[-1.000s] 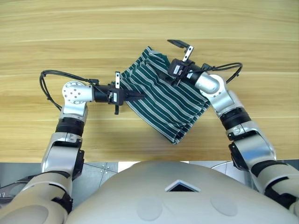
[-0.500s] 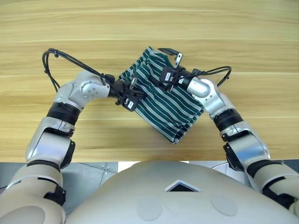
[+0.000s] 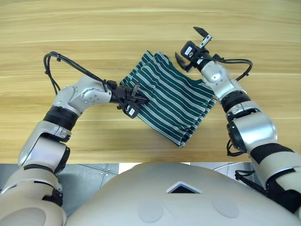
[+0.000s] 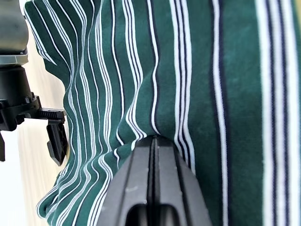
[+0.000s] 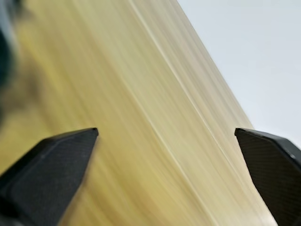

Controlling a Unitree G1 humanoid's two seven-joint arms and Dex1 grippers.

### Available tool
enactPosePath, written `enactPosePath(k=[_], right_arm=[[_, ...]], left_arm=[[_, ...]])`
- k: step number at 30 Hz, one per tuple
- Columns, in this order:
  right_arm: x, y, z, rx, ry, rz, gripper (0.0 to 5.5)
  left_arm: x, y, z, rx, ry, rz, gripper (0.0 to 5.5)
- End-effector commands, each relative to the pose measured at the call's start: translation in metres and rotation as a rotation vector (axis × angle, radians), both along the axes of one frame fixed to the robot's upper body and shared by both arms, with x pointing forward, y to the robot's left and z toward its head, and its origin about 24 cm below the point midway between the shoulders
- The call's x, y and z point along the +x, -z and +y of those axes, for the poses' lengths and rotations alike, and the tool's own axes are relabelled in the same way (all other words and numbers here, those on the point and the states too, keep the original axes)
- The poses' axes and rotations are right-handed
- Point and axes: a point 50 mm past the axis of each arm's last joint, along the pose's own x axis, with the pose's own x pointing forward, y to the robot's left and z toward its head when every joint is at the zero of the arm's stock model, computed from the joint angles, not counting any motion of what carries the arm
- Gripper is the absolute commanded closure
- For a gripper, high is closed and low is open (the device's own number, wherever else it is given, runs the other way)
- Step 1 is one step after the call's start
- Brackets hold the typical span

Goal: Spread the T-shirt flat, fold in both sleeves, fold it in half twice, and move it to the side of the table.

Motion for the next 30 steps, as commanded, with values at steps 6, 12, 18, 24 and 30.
enactPosePath(k=[6, 12, 18, 24, 30], right_arm=[[-0.005, 0.002, -0.029, 0.107, 0.064, 0.034, 0.1], [-0.016, -0.022, -0.061, 0.169, -0.021, -0.08, 0.1], [-0.052, -0.043, -0.089, 0.129, -0.182, -0.136, 0.1], [-0.108, -0.031, -0.109, 0.019, -0.373, 0.048, 0.1], [-0.113, -0.037, -0.108, 0.024, -0.392, 0.045, 0.1]], left_arm=[[0.006, 0.0, 0.027, -0.024, -0.165, 0.002, 5.47], [0.023, -0.048, 0.037, -0.143, -0.226, -0.186, 5.47], [0.025, -0.061, 0.041, -0.196, -0.266, -0.238, 5.47], [0.024, -0.054, 0.044, -0.236, -0.323, -0.214, 5.47], [0.027, -0.045, 0.046, -0.243, -0.359, -0.196, 5.47]])
